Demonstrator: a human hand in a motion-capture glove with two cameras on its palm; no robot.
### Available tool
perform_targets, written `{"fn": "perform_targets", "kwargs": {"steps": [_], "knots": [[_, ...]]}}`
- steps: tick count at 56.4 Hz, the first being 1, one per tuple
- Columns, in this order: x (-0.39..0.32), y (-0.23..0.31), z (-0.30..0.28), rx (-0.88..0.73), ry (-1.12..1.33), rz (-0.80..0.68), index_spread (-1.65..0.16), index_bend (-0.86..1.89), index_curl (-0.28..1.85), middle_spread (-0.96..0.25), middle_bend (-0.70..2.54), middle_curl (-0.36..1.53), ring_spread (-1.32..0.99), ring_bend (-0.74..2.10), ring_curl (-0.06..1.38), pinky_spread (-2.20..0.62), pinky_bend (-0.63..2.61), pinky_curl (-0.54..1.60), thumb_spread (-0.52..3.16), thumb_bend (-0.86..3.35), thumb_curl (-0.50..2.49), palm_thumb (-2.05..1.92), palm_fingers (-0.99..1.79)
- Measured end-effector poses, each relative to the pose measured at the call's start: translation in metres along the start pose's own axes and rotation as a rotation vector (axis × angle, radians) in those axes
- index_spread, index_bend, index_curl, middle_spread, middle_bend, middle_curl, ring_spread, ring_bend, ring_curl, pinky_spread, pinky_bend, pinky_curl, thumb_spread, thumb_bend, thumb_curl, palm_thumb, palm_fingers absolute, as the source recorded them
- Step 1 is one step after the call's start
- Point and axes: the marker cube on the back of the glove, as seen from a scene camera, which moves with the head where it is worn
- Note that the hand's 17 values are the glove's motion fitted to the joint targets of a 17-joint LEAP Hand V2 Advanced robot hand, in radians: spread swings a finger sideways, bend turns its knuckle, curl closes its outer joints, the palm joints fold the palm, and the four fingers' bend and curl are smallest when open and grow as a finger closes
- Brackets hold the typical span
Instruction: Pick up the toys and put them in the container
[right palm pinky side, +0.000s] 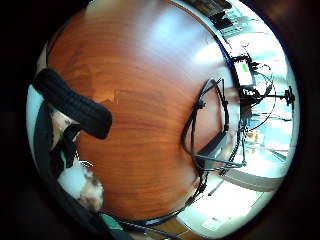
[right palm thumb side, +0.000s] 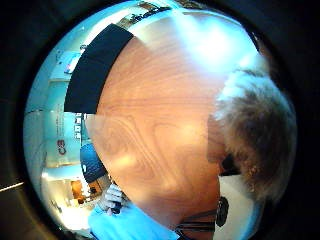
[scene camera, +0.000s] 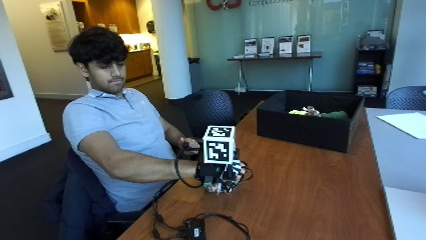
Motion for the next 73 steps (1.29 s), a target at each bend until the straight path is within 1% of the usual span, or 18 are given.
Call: {"fn": "perform_targets", "kwargs": {"steps": [5,8,11,15,17,22,29,37,43,51,58,62,69,73], "knots": [[0.0,-0.005,-0.012,-0.055,-0.063,0.003,-0.32,0.26,0.42,-0.35,0.51,0.44,-0.4,1.03,0.56,-0.46,1.15,0.6,1.72,0.44,0.22,0.27,0.82],[-0.003,-0.011,-0.024,-0.046,-0.145,0.002,-0.32,0.28,0.45,-0.37,0.53,0.47,-0.41,1.06,0.59,-0.47,1.17,0.62,1.73,0.5,0.24,0.28,0.77],[-0.008,-0.018,-0.041,0.021,-0.229,-0.009,-0.32,0.29,0.48,-0.39,0.54,0.5,-0.42,1.09,0.62,-0.47,1.2,0.64,1.74,0.56,0.26,0.28,0.68],[-0.02,-0.034,-0.076,0.186,-0.316,-0.025,-0.32,0.32,0.52,-0.41,0.57,0.55,-0.43,1.1,0.65,-0.48,1.23,0.67,1.74,0.65,0.27,0.26,0.56],[-0.028,-0.043,-0.091,0.239,-0.333,-0.033,-0.32,0.34,0.54,-0.42,0.59,0.57,-0.43,1.11,0.66,-0.48,1.24,0.68,1.74,0.69,0.28,0.25,0.54],[-0.051,-0.061,-0.123,0.288,-0.333,-0.055,-0.33,0.38,0.58,-0.43,0.62,0.63,-0.44,1.13,0.69,-0.48,1.28,0.69,1.73,0.81,0.3,0.22,0.49],[-0.098,-0.087,-0.163,0.298,-0.288,-0.114,-0.33,0.42,0.65,-0.45,0.65,0.71,-0.44,1.15,0.73,-0.48,1.34,0.72,1.73,0.99,0.34,0.17,0.38],[-0.169,-0.122,-0.198,0.269,-0.206,-0.184,-0.33,0.47,0.73,-0.46,0.68,0.8,-0.44,1.2,0.77,-0.47,1.4,0.74,1.71,1.19,0.38,0.1,0.32],[-0.229,-0.149,-0.219,0.251,-0.216,-0.24,-0.33,0.49,0.78,-0.46,0.7,0.87,-0.43,1.23,0.8,-0.47,1.44,0.75,1.7,1.34,0.41,0.05,0.28],[-0.338,-0.181,-0.226,0.213,-0.225,-0.331,-0.33,0.51,0.84,-0.47,0.71,0.95,-0.42,1.26,0.83,-0.46,1.49,0.76,1.68,1.53,0.44,-0.01,0.24],[-0.42,-0.204,-0.207,0.176,-0.107,-0.423,-0.33,0.53,0.88,-0.47,0.72,1.01,-0.42,1.28,0.85,-0.45,1.53,0.76,1.66,1.67,0.46,-0.03,0.21],[-0.445,-0.212,-0.195,0.149,-0.086,-0.446,-0.33,0.53,0.9,-0.47,0.72,1.04,-0.41,1.29,0.86,-0.45,1.54,0.76,1.65,1.74,0.47,-0.03,0.19],[-0.47,-0.22,-0.182,0.118,-0.121,-0.459,-0.33,0.54,0.94,-0.48,0.72,1.09,-0.41,1.3,0.87,-0.44,1.57,0.76,1.65,1.77,0.49,-0.03,0.18],[-0.471,-0.219,-0.178,0.05,-0.08,-0.482,-0.33,0.54,0.95,-0.48,0.71,1.11,-0.4,1.3,0.87,-0.43,1.57,0.75,1.65,1.76,0.49,-0.03,0.17]]}}
